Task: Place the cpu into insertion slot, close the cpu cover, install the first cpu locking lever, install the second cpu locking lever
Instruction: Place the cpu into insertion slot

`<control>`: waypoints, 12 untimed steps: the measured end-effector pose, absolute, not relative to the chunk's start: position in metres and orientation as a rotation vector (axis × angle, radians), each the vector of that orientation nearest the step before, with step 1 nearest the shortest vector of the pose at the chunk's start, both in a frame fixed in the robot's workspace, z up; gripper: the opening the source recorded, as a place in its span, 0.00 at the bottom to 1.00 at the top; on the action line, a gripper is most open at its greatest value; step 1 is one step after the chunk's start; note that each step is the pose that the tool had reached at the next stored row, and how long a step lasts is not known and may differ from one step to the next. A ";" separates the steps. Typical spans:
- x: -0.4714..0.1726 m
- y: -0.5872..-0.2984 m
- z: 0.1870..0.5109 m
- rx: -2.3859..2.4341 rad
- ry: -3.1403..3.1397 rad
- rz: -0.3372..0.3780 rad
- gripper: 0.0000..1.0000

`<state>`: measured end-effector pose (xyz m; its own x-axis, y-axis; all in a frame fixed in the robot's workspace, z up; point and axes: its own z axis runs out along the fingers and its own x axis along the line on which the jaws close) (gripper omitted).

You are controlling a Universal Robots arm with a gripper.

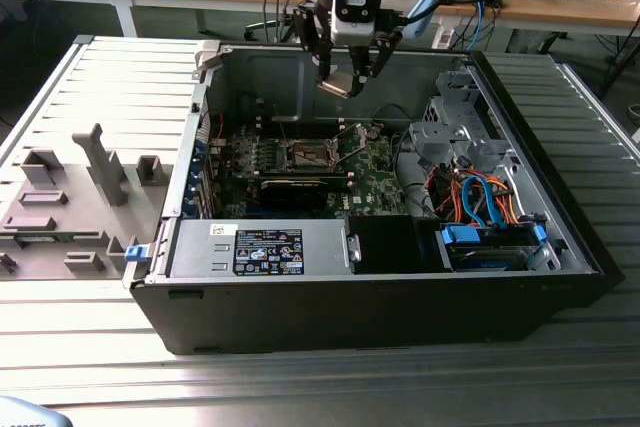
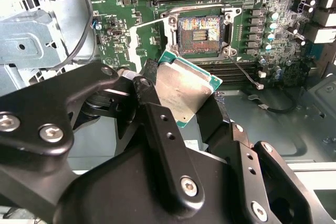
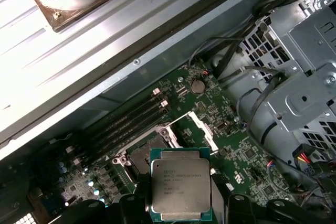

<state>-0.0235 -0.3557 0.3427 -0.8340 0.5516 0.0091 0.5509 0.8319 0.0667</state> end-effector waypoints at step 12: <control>-0.023 -0.356 0.343 0.903 2.981 0.024 0.55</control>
